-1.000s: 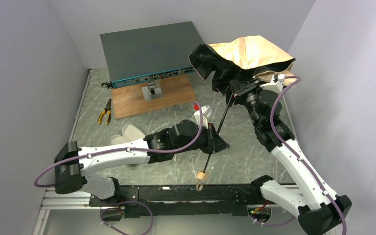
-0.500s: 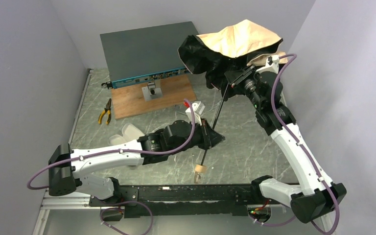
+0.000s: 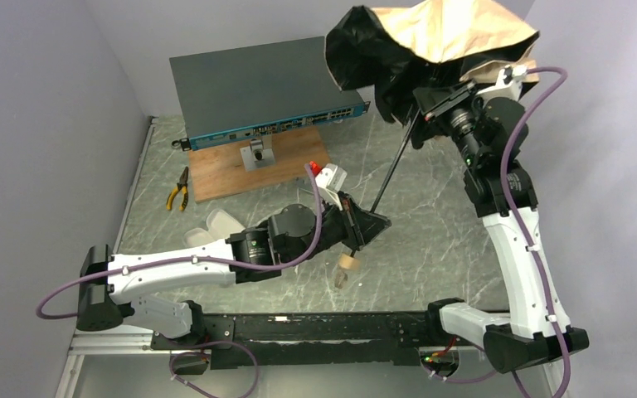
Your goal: Open the umbrella
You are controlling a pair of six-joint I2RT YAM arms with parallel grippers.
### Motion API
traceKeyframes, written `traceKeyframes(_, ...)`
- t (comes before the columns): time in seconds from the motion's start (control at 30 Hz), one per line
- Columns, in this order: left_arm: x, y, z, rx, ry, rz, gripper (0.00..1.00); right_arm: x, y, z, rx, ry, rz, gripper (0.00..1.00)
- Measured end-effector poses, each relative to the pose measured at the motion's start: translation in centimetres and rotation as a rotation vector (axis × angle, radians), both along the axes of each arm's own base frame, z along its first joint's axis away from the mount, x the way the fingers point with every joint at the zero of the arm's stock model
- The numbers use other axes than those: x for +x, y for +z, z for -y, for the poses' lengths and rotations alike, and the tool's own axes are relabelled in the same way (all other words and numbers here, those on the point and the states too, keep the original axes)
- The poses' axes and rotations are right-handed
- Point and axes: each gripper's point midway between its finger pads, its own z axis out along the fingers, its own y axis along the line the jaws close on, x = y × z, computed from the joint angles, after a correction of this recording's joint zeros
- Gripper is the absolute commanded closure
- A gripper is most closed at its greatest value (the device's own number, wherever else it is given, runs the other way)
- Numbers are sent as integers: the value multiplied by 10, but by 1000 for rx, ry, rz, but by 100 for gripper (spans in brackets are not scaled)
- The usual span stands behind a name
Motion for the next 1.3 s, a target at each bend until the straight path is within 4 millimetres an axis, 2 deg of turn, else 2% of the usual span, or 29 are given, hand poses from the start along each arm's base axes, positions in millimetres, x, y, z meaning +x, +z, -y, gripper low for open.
traceKeyframes(0.17, -5, 26, 2, -63, -14, 55, 100, -5, 54, 12, -21, -24, 114, 77)
traceKeyframes(0.23, -6, 33, 3, -85, -19, 69, 100, -7, 65, 13, -33, -21, 130, 77)
traceKeyframes(0.4, -9, 39, 3, -111, -28, 89, 100, -10, 82, 10, -60, 3, 167, 76)
traceKeyframes(0.5, -10, 37, 1, -110, -30, 97, 100, -11, 77, 7, -84, 23, 130, 76)
traceKeyframes(0.63, -19, 18, 0, -71, -48, 86, 100, -14, 44, 9, -140, 31, -28, 76)
traceKeyframes(0.77, -35, -18, 0, 18, -87, 51, 100, -31, -18, 27, -226, 2, -315, 78)
traceKeyframes(0.8, -40, -31, 0, 48, -100, 39, 100, -42, -45, 36, -267, -16, -443, 79)
traceKeyframes(0.83, -45, -42, -1, 79, -115, 27, 100, -44, -51, 40, -276, -25, -476, 80)
traceKeyframes(0.9, -55, -60, -3, 129, -144, 5, 100, -60, -82, 52, -323, -45, -636, 81)
traceKeyframes(1.0, -67, -75, -5, 184, -176, -19, 100, -77, -105, 63, -356, -59, -762, 82)
traceKeyframes(1.17, -75, -95, -9, 277, -190, -20, 100, -91, -134, 73, -321, -107, -813, 82)
traceKeyframes(1.23, -72, -94, -6, 311, -173, -22, 100, -83, -141, 75, -288, -135, -751, 79)
traceKeyframes(1.3, -64, -87, 2, 322, -129, -17, 100, -65, -135, 73, -242, -158, -619, 78)
